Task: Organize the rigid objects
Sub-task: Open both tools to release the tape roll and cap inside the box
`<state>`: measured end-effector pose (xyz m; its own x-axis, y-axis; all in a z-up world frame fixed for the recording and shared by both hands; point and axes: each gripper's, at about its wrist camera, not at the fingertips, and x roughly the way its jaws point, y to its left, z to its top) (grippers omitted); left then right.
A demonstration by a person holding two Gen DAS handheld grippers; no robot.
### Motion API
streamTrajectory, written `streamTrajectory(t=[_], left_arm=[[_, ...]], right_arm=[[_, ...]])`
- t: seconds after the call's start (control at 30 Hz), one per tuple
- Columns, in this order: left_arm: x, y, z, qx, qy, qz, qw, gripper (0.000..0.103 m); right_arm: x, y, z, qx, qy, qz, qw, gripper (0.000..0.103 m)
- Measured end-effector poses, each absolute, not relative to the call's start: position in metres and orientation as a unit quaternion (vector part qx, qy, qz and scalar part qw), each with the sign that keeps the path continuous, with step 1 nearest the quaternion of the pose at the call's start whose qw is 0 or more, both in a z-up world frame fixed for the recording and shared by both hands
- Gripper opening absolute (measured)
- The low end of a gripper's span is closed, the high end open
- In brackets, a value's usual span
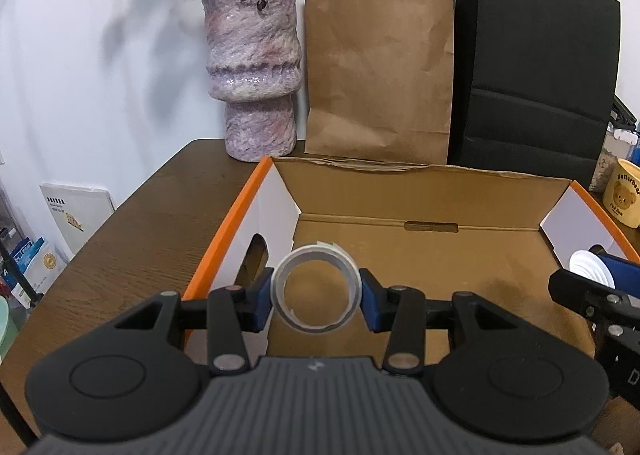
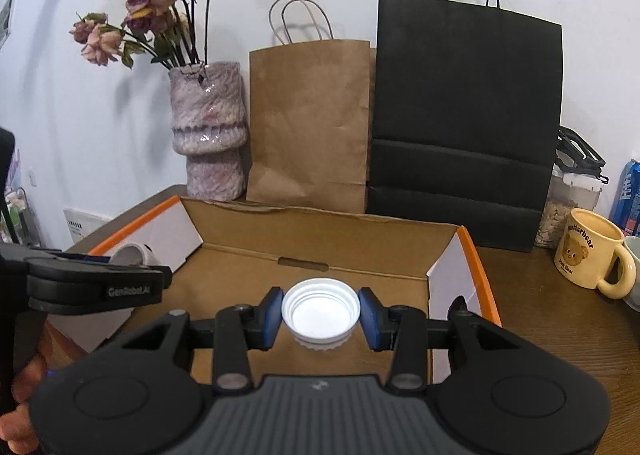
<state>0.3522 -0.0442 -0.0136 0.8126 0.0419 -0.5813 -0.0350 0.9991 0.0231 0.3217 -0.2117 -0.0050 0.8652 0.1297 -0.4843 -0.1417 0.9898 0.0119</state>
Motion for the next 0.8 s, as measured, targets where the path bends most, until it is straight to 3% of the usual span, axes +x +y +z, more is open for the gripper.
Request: streamTrajectory(t=[0.13, 0.17, 0.2, 0.23, 0.27, 0.3, 0.4, 0.43, 0.47, 0.8], left_arm=[[0.351, -0.045, -0.013, 0.008, 0.302, 0.017, 0.953, 0.046], [0.351, -0.046, -0.012, 0.009, 0.299, 0.018, 0.954, 0.051], [0.350, -0.046, -0.011, 0.010, 0.296, 0.020, 0.955, 0.054], [0.350, -0.046, -0.010, 0.011, 0.292, 0.021, 0.956, 0.065], [0.349, -0.046, -0.008, 0.011, 0.286, 0.022, 0.958, 0.077], [0.348, -0.046, -0.007, 0.012, 0.280, 0.023, 0.960, 0.079], [0.345, -0.048, -0.003, 0.013, 0.266, 0.021, 0.964, 0.092], [0.344, -0.048, -0.001, 0.012, 0.261, 0.022, 0.965, 0.102], [0.342, -0.048, 0.000, 0.012, 0.255, 0.024, 0.966, 0.103], [0.341, -0.049, 0.003, 0.011, 0.253, 0.026, 0.967, 0.103]], right_arm=[[0.322, -0.212, -0.006, -0.015, 0.252, 0.066, 0.965, 0.040], [0.322, -0.212, -0.006, -0.018, 0.251, 0.064, 0.966, 0.046], [0.322, -0.213, -0.006, -0.019, 0.252, 0.062, 0.966, 0.060], [0.322, -0.213, -0.005, -0.022, 0.249, 0.057, 0.966, 0.067], [0.322, -0.213, -0.005, -0.025, 0.247, 0.053, 0.967, 0.081], [0.321, -0.213, -0.005, -0.030, 0.243, 0.048, 0.968, 0.089], [0.322, -0.215, -0.004, -0.031, 0.240, 0.039, 0.969, 0.102], [0.322, -0.216, -0.004, -0.031, 0.242, 0.037, 0.969, 0.103], [0.323, -0.217, -0.005, -0.031, 0.243, 0.036, 0.969, 0.103], [0.324, -0.216, -0.007, -0.033, 0.248, 0.039, 0.967, 0.103]])
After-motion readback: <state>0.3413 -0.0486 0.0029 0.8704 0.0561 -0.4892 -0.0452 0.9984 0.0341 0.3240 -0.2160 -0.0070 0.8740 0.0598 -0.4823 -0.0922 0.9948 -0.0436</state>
